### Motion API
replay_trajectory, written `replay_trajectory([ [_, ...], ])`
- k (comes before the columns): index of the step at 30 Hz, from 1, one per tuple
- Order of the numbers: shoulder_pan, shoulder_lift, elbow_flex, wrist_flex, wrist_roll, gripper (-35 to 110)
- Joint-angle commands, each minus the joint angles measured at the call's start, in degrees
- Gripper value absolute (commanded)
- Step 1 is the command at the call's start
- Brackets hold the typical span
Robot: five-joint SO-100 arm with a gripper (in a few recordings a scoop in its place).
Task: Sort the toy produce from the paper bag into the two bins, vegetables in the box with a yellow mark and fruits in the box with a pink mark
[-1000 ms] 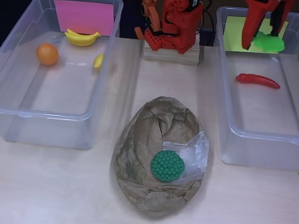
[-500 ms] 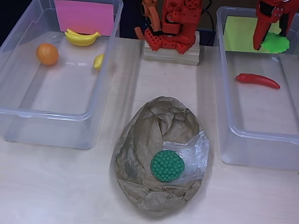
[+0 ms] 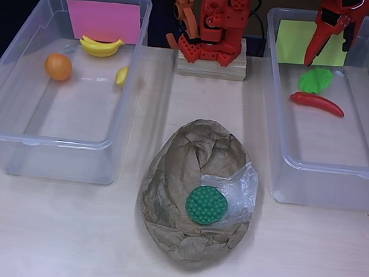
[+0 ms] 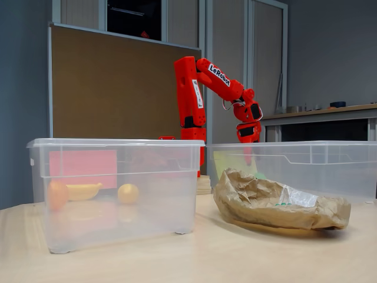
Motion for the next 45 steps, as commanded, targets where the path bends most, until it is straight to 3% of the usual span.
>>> replay_trajectory([
  [1, -0.5, 2.5, -1.7, 2.6, -1.1, 54],
  [7, 6.9, 6.9, -8.4, 16.3, -14.2, 51],
  [16, 36.7, 1.0, -36.5, 34.2, -67.1, 37],
  [21, 52.9, -4.6, -44.0, 34.2, -87.9, 35],
  [24, 63.1, -6.0, -43.8, 31.6, -91.8, 35],
  [32, 83.5, -17.4, -55.1, 28.7, -87.5, 35],
  [45, 85.2, -42.0, -49.8, 21.1, -86.4, 46],
])
